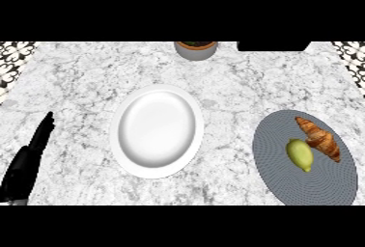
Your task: Pick the lemon from the placemat and place it in the plate
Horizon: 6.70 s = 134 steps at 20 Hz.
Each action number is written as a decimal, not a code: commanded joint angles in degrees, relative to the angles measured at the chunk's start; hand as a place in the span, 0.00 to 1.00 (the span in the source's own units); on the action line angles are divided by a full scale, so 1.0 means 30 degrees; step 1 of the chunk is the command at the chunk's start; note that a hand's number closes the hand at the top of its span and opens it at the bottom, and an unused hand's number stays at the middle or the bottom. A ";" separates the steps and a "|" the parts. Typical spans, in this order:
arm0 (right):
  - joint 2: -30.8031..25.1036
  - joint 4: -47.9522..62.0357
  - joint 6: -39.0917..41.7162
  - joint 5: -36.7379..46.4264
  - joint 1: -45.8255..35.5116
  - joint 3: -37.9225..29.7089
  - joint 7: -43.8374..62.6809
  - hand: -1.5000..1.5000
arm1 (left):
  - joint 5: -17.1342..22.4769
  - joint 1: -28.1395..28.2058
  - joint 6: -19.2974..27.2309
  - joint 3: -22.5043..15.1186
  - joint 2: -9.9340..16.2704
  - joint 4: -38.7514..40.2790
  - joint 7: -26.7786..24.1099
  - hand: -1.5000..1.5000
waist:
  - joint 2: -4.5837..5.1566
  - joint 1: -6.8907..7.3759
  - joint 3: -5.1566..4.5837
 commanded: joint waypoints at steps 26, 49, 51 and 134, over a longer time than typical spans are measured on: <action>-0.1897 0.7146 -0.1675 0.9119 -0.7186 0.2447 0.1133 0.00 | -0.2830 0.1262 -0.2159 0.2224 -0.2193 -0.1860 0.0526 0.50 | -0.0004 0.0092 -0.0004; 0.0169 1.1432 -0.4237 1.0275 -1.0806 0.2883 -0.0592 1.00 | -0.4331 0.0325 -0.3887 0.3906 -0.3805 -0.0378 -0.0087 0.50 | 0.0008 0.0097 -0.0005; -0.1806 1.1711 -0.4579 1.3355 -1.3908 0.4415 0.3257 1.00 | -0.4029 -0.0404 -0.4089 0.3592 -0.3352 -0.0933 0.0460 0.50 | 0.0164 0.0859 -0.0021; 0.5225 1.5089 -0.7892 -0.0796 -2.6601 1.3394 1.3415 0.00 | -0.4953 -0.0310 -0.4372 0.4443 -0.4550 -0.1357 0.0703 0.50 | 0.0140 0.0519 0.0010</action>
